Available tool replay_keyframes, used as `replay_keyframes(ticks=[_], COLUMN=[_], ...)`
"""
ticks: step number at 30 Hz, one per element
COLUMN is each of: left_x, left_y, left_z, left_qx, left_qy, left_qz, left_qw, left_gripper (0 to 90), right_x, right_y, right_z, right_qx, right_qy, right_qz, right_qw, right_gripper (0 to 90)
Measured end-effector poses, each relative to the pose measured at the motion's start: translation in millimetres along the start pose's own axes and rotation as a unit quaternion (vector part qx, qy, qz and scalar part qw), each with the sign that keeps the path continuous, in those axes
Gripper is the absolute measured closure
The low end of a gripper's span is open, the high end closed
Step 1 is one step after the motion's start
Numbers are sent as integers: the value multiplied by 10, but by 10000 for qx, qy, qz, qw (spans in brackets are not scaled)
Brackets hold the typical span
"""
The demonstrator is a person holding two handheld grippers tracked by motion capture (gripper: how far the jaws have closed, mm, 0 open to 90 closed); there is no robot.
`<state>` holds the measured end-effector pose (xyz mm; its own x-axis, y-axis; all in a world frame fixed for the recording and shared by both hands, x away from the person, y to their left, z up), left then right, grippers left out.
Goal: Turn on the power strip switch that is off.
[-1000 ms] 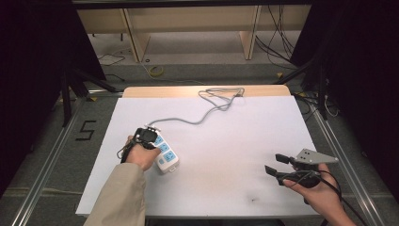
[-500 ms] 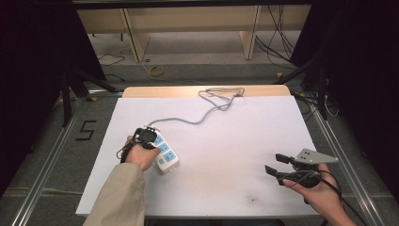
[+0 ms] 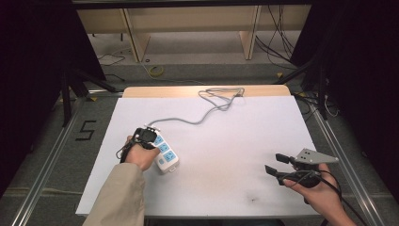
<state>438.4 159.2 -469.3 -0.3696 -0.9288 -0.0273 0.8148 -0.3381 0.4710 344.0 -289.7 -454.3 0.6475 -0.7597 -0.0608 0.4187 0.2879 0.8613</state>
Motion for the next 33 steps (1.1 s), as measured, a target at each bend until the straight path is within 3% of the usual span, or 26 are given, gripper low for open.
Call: replay_keyframes(ticks=[23,33], left_x=[-4,-37], left_y=[4,2], left_z=[4,14], left_qx=[87,223], left_qy=[-47,40], left_qz=[14,23], left_qw=[10000,9997], left_gripper=[900,900], right_x=[4,6], right_y=[1,2], right_z=[3,3], right_qx=[3,6], right_qy=[0,4], right_qz=[19,20], right_qw=[10000,10000], right_gripper=[358,358])
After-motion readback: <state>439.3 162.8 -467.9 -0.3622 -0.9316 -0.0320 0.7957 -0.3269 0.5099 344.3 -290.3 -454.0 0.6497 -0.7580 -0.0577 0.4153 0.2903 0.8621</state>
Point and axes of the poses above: each handheld gripper's, and its own axes: z roughly backward along the jaws, y roughly out of its top, x roughly to its right, the point moved 3 cm from there along -z, roughly forward along the jaws, and after that the axes turned 2 degrees about -y, right-handed, at the moved point
